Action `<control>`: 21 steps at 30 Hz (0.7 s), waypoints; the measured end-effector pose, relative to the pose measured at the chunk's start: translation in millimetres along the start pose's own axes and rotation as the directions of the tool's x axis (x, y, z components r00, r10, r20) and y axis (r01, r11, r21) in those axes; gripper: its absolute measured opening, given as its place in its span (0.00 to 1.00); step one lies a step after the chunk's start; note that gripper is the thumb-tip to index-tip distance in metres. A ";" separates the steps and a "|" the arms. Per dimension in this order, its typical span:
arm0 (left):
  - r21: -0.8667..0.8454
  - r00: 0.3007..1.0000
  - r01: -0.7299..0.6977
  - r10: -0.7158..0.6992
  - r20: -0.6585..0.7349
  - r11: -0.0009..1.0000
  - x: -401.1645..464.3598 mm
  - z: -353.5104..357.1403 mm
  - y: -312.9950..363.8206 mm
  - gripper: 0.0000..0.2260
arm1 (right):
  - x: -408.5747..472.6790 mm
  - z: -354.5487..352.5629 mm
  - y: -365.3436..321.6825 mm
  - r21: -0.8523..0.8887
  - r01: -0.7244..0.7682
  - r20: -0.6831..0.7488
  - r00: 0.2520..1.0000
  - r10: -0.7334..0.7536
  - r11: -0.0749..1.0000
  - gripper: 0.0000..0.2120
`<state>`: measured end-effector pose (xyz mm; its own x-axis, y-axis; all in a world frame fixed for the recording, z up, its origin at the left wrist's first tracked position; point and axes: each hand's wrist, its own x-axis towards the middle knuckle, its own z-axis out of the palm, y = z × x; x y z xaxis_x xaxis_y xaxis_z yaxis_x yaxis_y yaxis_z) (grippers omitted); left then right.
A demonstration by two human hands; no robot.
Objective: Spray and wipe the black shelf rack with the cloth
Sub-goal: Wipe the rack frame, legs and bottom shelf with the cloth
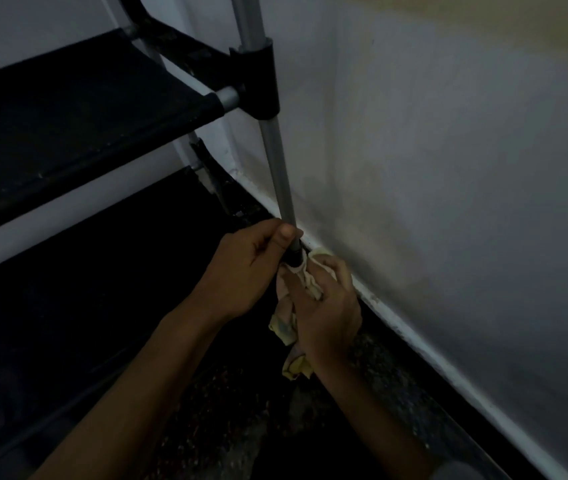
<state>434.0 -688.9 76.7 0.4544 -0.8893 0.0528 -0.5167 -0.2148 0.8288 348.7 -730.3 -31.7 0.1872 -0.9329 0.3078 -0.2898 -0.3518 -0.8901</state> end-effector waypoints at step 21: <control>0.005 1.000 0.027 -0.027 -0.007 1.000 1.0 0.9 -1.0 0.13 | -10.5 -4.1 30.1 -0.438 -0.133 0.311 0.906 0.288 0.889 0.14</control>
<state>434.4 -690.0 75.5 0.4733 -0.8802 0.0344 -0.5080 -0.2409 0.8270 334.1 -731.5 -60.3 0.3779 -0.9222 -0.0826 -0.6936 -0.2229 -0.6850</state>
